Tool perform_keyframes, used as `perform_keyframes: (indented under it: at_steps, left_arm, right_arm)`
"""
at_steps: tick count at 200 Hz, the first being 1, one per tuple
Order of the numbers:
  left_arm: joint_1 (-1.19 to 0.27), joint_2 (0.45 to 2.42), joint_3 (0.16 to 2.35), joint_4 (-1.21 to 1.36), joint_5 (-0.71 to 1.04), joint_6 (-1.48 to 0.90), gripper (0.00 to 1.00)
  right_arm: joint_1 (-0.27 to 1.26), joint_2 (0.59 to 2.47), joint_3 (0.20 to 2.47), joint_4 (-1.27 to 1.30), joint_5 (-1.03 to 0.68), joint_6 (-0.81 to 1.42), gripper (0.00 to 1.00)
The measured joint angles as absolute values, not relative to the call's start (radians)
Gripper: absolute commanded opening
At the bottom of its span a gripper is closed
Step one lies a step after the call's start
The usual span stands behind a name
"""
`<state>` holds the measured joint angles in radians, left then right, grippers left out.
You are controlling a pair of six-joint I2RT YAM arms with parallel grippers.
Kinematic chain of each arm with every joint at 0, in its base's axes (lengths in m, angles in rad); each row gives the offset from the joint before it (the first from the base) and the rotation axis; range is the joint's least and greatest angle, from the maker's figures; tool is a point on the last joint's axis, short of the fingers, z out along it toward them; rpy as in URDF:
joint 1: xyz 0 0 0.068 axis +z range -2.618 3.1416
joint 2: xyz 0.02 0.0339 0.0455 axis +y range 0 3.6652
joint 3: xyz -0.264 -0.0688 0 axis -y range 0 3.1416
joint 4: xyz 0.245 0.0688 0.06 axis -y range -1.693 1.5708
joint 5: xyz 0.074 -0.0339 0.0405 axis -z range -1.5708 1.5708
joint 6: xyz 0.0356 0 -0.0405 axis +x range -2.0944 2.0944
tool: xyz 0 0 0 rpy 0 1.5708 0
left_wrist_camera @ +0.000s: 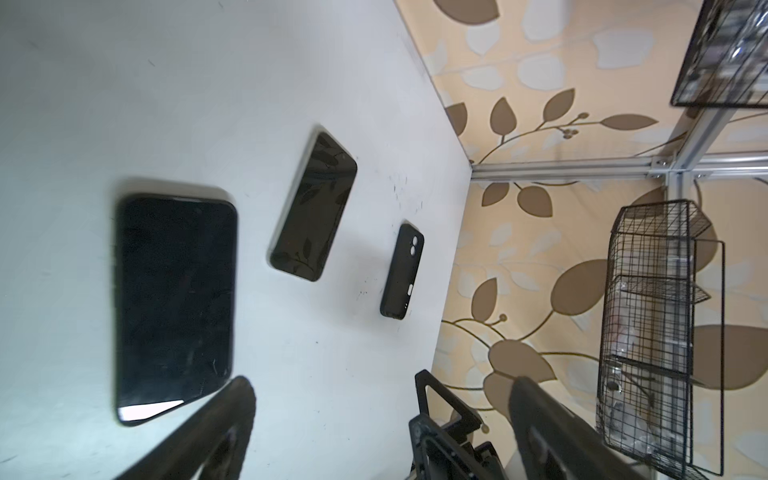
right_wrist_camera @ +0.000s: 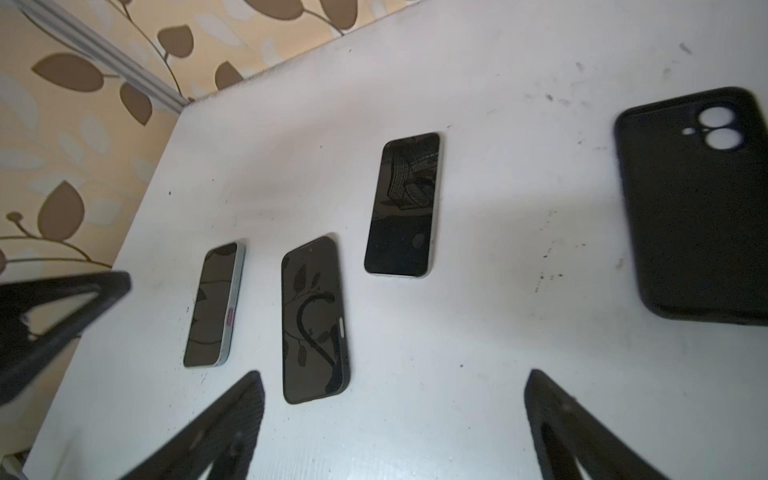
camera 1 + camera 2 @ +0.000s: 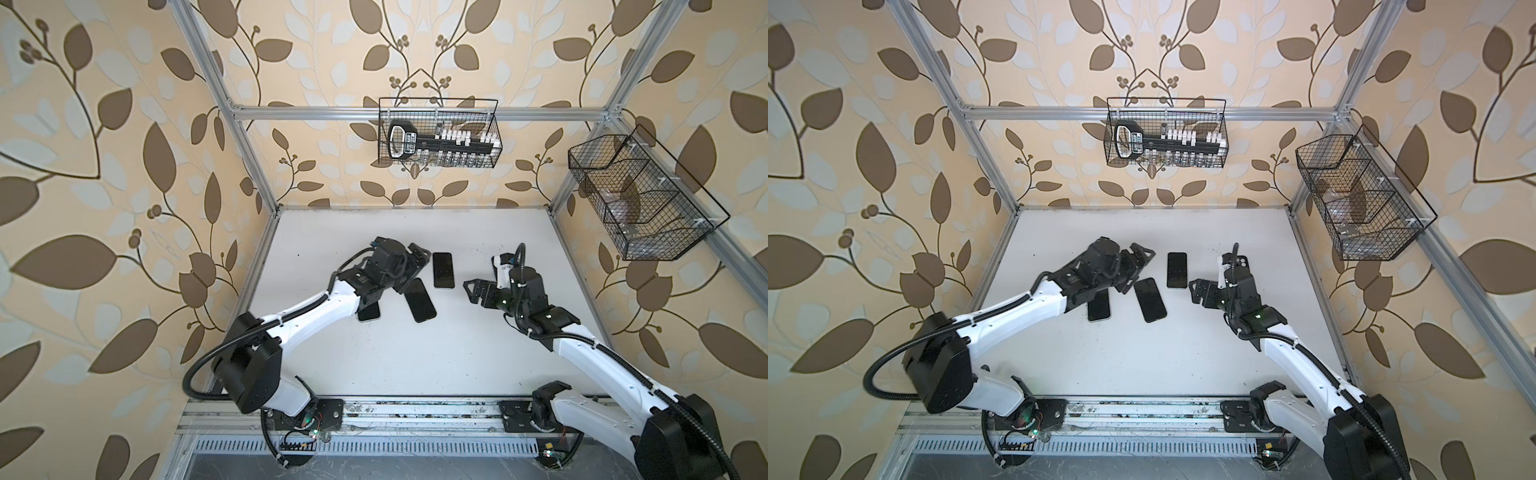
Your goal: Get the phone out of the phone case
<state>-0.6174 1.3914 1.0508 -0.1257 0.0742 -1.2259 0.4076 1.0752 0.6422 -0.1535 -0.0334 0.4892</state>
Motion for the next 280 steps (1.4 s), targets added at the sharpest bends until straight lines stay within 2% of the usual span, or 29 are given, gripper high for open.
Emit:
perform_keyframes:
  at_steps: [44, 82, 115, 193, 280]
  left_arm:
    - [-0.386, 1.234, 1.032, -0.397, 0.141, -1.014, 0.99]
    - [-0.201, 1.234, 1.032, -0.54, 0.204, -0.831, 0.99]
    - [-0.113, 1.235, 1.031, -0.575, 0.238, -0.735, 0.99]
    - [-0.024, 1.266, 1.024, -0.581, 0.394, -0.686, 0.98]
    - [-0.011, 1.269, 1.015, -0.58, 0.423, -0.685, 0.99]
  right_arm:
    - [0.608, 1.258, 0.767, -0.194, 0.069, 0.473, 0.96]
    - [0.706, 1.444, 0.85, -0.203, 0.129, 0.475, 0.94]
    - [0.764, 1.602, 0.949, -0.228, 0.164, 0.479, 0.93]
    - [0.809, 1.845, 1.14, -0.31, 0.195, 0.488, 0.88]
    - [0.791, 1.889, 1.179, -0.366, 0.196, 0.478, 0.84]
